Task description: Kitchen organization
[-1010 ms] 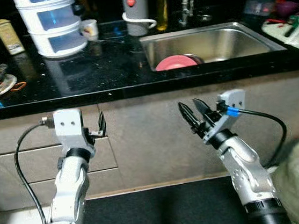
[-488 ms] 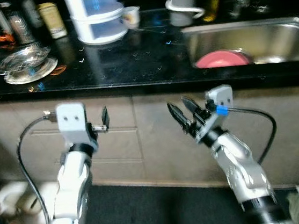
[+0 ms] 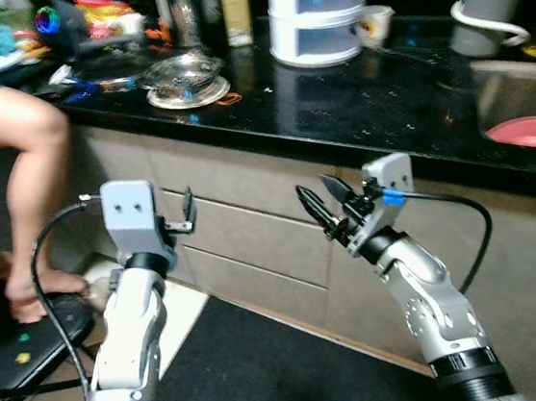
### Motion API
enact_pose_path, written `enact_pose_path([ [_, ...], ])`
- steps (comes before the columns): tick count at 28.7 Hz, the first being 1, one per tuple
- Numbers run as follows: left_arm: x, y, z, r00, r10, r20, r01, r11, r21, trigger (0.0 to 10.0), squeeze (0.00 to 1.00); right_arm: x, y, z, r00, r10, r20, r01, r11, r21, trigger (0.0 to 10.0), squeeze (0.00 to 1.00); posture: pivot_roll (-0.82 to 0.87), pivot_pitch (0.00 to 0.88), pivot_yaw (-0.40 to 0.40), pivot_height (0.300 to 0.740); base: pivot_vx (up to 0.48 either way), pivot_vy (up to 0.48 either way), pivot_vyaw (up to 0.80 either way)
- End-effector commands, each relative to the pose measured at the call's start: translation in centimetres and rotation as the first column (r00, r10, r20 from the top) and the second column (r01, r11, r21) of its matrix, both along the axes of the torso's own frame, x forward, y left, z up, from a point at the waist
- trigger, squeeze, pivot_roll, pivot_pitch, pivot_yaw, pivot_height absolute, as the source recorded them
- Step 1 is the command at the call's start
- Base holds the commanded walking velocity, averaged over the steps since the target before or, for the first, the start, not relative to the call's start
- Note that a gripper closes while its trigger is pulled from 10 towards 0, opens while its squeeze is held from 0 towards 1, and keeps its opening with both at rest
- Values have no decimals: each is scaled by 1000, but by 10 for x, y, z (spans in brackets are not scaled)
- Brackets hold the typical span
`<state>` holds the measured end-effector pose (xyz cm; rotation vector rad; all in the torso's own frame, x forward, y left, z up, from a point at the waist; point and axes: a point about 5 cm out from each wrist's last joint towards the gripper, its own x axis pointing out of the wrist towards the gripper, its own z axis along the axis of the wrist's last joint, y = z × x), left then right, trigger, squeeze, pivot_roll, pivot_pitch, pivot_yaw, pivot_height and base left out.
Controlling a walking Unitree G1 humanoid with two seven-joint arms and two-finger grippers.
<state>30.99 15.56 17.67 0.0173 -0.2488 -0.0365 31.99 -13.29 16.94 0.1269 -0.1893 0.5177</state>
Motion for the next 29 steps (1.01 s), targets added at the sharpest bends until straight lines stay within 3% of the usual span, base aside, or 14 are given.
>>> enact_pose_path([
  [1,-2,-1,-2,1000,-1,-13,1,1000,16,10000,0,0,0,0,1000,0,-8,0,1000,-8,10000,0,27,28,-10,740,0,0,625],
  [21,-5,4,5,1000,-17,7,17,1000,19,10000,0,4,-3,2,1000,-19,-23,19,1000,-3,10000,0,30,31,-10,740,0,0,57],
  [29,-4,5,5,1000,-17,6,17,999,29,10000,0,5,-2,2,1000,-15,-23,15,1000,-8,10000,0,29,20,-9,740,181,0,0],
])
